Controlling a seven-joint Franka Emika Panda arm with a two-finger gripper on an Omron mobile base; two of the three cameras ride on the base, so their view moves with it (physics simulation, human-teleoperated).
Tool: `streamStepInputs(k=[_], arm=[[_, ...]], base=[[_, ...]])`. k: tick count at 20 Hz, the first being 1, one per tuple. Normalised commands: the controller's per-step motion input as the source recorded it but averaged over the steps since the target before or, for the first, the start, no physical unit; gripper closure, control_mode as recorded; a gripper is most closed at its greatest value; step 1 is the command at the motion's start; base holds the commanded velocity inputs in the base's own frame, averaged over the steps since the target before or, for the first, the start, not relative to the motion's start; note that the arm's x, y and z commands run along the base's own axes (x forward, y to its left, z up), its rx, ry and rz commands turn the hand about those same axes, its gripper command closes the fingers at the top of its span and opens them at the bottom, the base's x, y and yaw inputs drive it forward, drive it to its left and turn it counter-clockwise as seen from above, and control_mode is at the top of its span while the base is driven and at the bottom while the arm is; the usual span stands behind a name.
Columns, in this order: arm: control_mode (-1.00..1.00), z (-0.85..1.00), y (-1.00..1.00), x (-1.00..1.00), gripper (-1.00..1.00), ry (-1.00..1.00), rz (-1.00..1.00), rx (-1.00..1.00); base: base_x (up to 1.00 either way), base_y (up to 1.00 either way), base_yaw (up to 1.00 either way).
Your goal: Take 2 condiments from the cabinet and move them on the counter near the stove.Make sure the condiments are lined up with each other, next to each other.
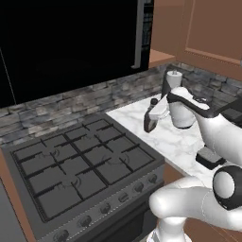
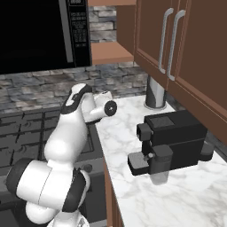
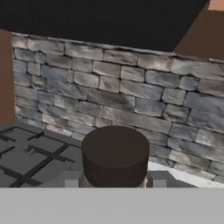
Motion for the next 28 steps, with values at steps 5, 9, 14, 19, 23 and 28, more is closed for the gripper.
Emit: streamStepInputs(k=[5, 9, 14, 19, 23, 28], arm=[[-1.00, -0.16, 0.00, 0.30, 1.00, 0.00, 0.12, -0.02], [-1.00, -0.14, 0.01, 0.24, 1.00, -0.01, 0.06, -0.04], [-1.00, -0.06, 0.00, 0.27, 1.00, 0.00, 0.01, -0.04], [-1.00, -0.08, 0.00, 0.26, 1.00, 0.00, 0.01, -0.01], [-1.00, -0.21, 0.04, 0.10, 1.00, 0.00, 0.04, 0.00], [-1.00, -0.26, 0.05, 0.00, 1.00, 0.00, 0.05, 0.00]], base=[[0.00, 0.00, 0.00], [0.00, 0.00, 0.00], [0.00, 0.00, 0.00], [0.00, 0.00, 0.00], [0.00, 0.00, 0.00], [0.00, 0.00, 0.00]])
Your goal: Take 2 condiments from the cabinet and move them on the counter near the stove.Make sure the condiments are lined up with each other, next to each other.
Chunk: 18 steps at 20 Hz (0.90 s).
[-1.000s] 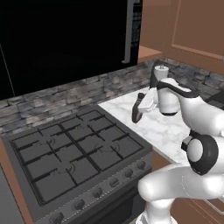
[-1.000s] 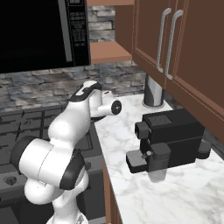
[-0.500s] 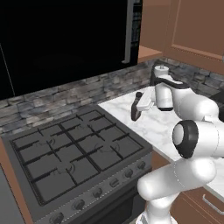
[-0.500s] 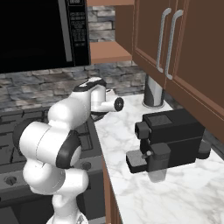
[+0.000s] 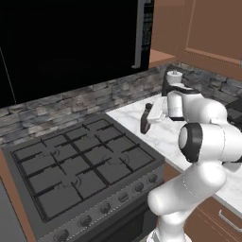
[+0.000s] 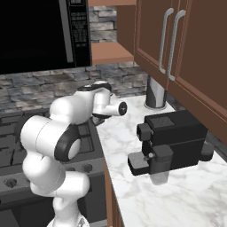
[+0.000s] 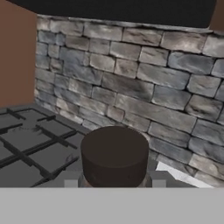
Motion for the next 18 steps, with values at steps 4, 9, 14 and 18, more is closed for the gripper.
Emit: streamStepInputs(k=[4, 9, 14, 18], arm=[[-1.00, -0.15, 0.01, 0.06, 1.00, 0.00, 0.04, 0.00], [-1.00, -0.01, 0.00, 0.04, 1.00, -0.05, 0.03, -0.05], [-1.00, -0.07, 0.00, 0.09, 1.00, -0.01, 0.01, -0.08], [-1.00, -0.13, 0.00, 0.20, 1.00, 0.01, 0.00, -0.05]], base=[[0.00, 0.00, 0.00], [0.00, 0.00, 0.00], [0.00, 0.00, 0.00], [0.00, 0.00, 0.00]])
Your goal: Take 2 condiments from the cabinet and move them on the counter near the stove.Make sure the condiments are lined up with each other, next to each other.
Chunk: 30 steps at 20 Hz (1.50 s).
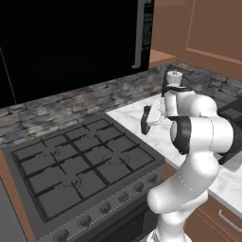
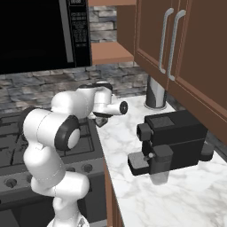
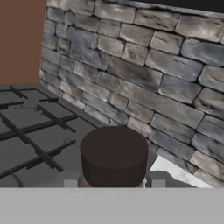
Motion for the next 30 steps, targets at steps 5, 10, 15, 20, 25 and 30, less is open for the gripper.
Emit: streamStepInputs(k=[5, 10, 15, 20, 25, 30], arm=[[-1.00, -0.26, 0.00, 0.11, 1.00, 0.02, 0.00, -0.01], [-1.00, -0.35, -0.03, 0.01, 1.00, 0.02, 0.00, 0.03], [-1.00, -0.26, -0.06, 0.00, 1.00, 0.00, 0.00, 0.05], [-1.00, -0.19, -0.08, 0.06, 1.00, 0.00, 0.02, 0.04], [-1.00, -0.32, 0.00, 0.09, -1.00, 0.03, 0.04, 0.01], [-1.00, -0.05, -0.04, -0.01, -1.00, -0.02, 0.01, 0.00]], base=[[0.00, 0.00, 0.00], [0.00, 0.00, 0.00], [0.00, 0.00, 0.00], [0.00, 0.00, 0.00], [0.00, 0.00, 0.00], [0.00, 0.00, 0.00]])
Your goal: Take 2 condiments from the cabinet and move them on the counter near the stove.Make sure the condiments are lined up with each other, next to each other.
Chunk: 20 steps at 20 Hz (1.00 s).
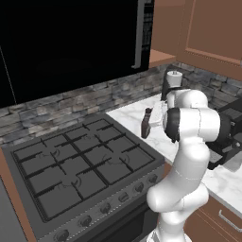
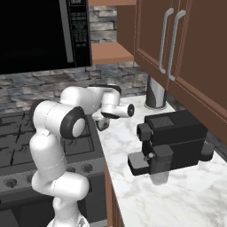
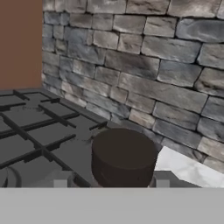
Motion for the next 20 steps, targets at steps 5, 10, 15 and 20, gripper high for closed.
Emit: streamStepInputs(k=[5, 10, 15, 20], arm=[[-1.00, 0.06, -0.01, -0.12, -1.00, -0.09, 0.01, -0.01], [-1.00, 0.36, 0.00, -0.23, -1.00, -0.22, 0.00, -0.09], [-1.00, 0.59, 0.00, -0.37, -1.00, -0.34, 0.00, -0.17], [-1.00, 0.58, 0.05, -0.45, -1.00, -0.31, 0.00, -0.16]], base=[[0.00, 0.00, 0.00], [0.00, 0.00, 0.00], [0.00, 0.00, 0.00], [0.00, 0.00, 0.00]])
